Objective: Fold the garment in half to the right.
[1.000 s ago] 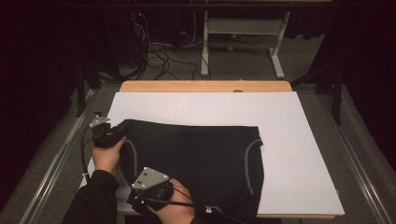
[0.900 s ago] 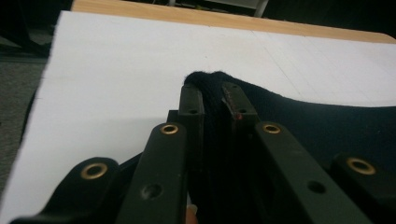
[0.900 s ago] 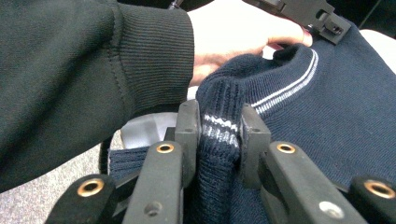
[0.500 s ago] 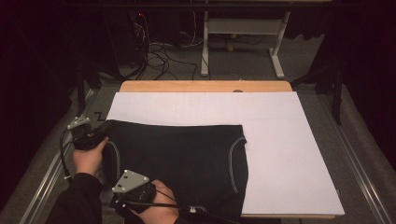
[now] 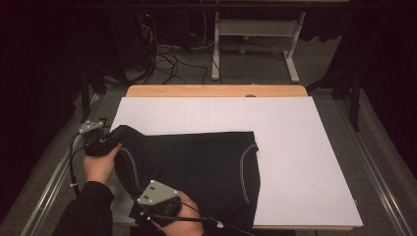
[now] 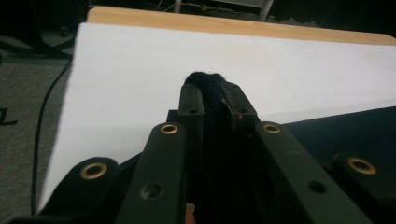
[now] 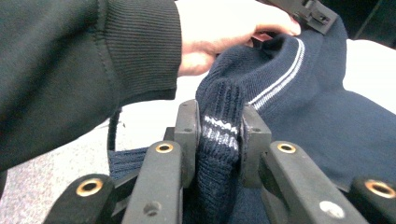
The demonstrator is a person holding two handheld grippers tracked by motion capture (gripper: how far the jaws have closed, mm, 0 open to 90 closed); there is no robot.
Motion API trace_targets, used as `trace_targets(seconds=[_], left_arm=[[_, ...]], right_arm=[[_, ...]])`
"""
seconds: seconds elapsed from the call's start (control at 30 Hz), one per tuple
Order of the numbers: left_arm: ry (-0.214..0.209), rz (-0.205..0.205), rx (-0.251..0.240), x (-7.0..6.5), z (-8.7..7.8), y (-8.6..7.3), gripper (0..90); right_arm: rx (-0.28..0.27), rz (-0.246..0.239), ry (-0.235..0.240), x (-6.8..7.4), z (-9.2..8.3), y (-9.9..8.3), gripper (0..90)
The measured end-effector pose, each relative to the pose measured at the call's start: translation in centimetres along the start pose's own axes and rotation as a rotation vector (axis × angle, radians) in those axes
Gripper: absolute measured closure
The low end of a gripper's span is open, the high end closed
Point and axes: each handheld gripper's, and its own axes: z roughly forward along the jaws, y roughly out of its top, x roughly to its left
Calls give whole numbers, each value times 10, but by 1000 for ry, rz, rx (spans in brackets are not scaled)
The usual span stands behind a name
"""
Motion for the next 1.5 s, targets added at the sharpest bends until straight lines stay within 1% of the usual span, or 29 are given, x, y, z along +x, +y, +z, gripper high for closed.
trace_targets(seconds=[0.03,0.13,0.3,0.43,0.53,0.73,0.77,0.83,0.97,1.17,1.37,1.5], left_arm=[[-4,13,-2,-9,2,3,759],[-16,37,4,-29,9,10,759],[-29,89,19,-72,25,21,759],[-23,113,33,-95,36,25,759],[-30,127,36,-111,43,28,759],[-36,162,36,-139,55,34,759],[-31,169,41,-144,57,34,759],[-21,175,47,-151,61,35,760],[-31,195,44,-166,67,37,760],[-43,207,49,-178,74,37,760],[-53,217,55,-191,81,36,760],[-60,233,70,-198,87,36,760]], right_arm=[[-6,1,-9,-2,-6,-2,744],[-22,7,-34,-9,-23,-8,744],[-43,10,-70,-18,-49,-20,744],[-55,26,-91,-28,-66,-30,744],[-64,42,-107,-35,-77,-38,745],[-64,65,-142,-48,-96,-53,745],[-63,70,-149,-50,-99,-55,745],[-64,75,-159,-54,-105,-58,745],[-64,81,-176,-60,-114,-65,745],[-58,97,-195,-68,-123,-76,744],[-54,107,-210,-72,-131,-83,743],[-48,113,-216,-73,-136,-87,744]])
